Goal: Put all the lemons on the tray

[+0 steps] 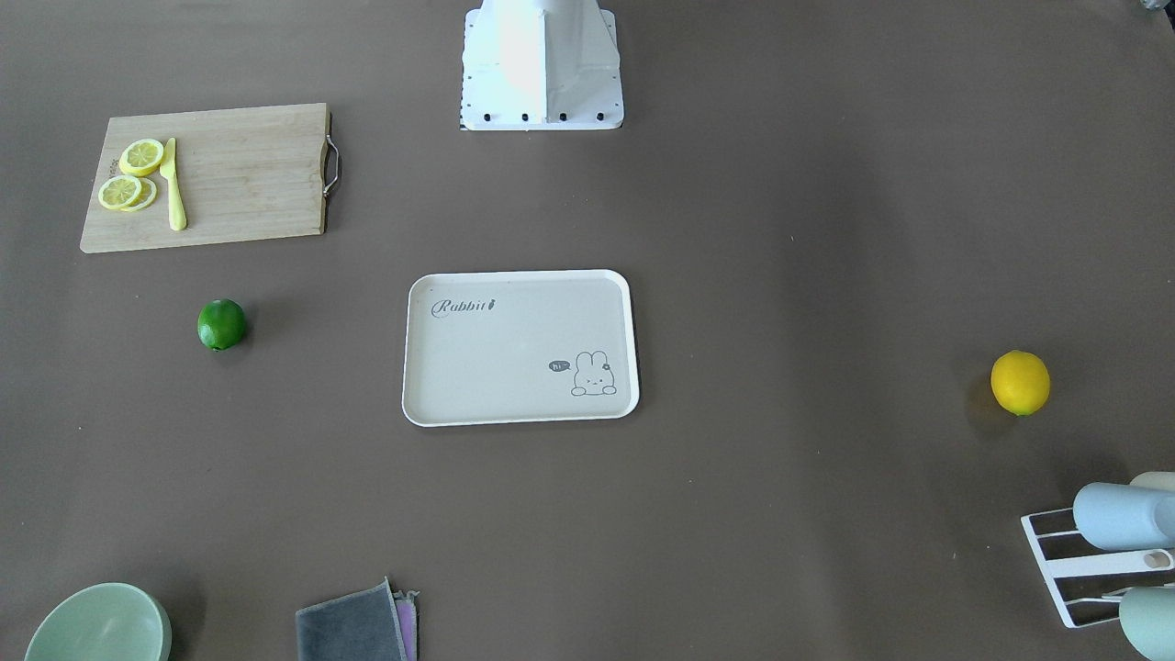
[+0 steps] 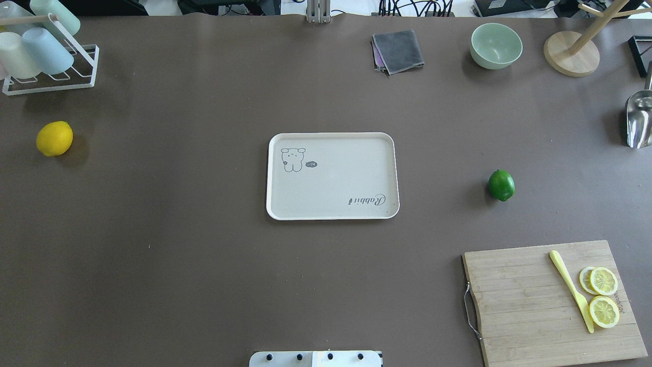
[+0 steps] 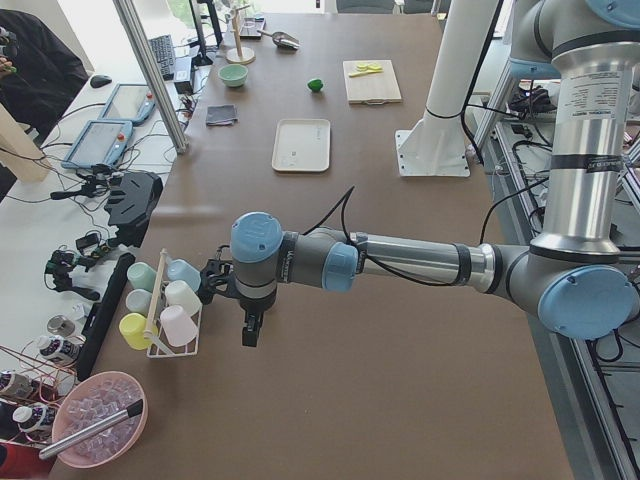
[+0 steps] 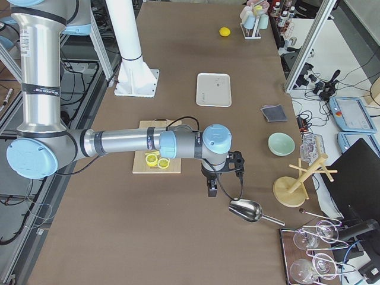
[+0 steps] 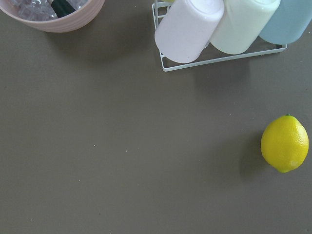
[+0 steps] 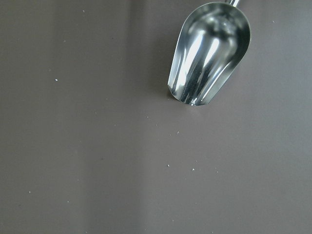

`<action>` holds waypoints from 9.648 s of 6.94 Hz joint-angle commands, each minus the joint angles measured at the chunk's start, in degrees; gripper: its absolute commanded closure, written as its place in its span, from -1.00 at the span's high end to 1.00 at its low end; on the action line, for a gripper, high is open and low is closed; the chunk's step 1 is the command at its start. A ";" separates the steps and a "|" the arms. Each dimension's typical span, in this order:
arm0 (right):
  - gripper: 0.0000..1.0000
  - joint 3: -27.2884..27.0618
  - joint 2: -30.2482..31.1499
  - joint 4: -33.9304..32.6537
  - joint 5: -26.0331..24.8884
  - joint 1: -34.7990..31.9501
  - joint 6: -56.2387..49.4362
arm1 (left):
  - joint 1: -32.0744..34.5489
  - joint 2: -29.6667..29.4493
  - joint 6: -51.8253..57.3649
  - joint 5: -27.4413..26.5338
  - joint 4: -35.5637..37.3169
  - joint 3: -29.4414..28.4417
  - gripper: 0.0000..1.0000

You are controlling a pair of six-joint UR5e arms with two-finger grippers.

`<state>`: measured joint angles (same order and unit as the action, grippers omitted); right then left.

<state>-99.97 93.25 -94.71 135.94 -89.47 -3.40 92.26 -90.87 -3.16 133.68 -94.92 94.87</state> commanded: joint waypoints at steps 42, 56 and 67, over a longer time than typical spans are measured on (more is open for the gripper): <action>-1.00 3.03 -8.44 35.20 -20.90 45.17 56.84 | -13.59 -4.05 -26.81 -0.18 -22.50 -2.24 0.95; -1.00 -14.46 -22.15 9.63 -19.31 45.87 66.50 | -27.30 -8.26 -27.51 -8.52 -39.02 -18.76 0.95; -1.00 -14.37 -26.53 7.27 -20.98 48.85 69.14 | -30.81 -20.72 -46.08 -5.45 -30.60 -13.06 -1.00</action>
<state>-114.44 67.68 -86.40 115.09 -41.22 65.62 61.67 -107.61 -42.03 127.01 -128.56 79.61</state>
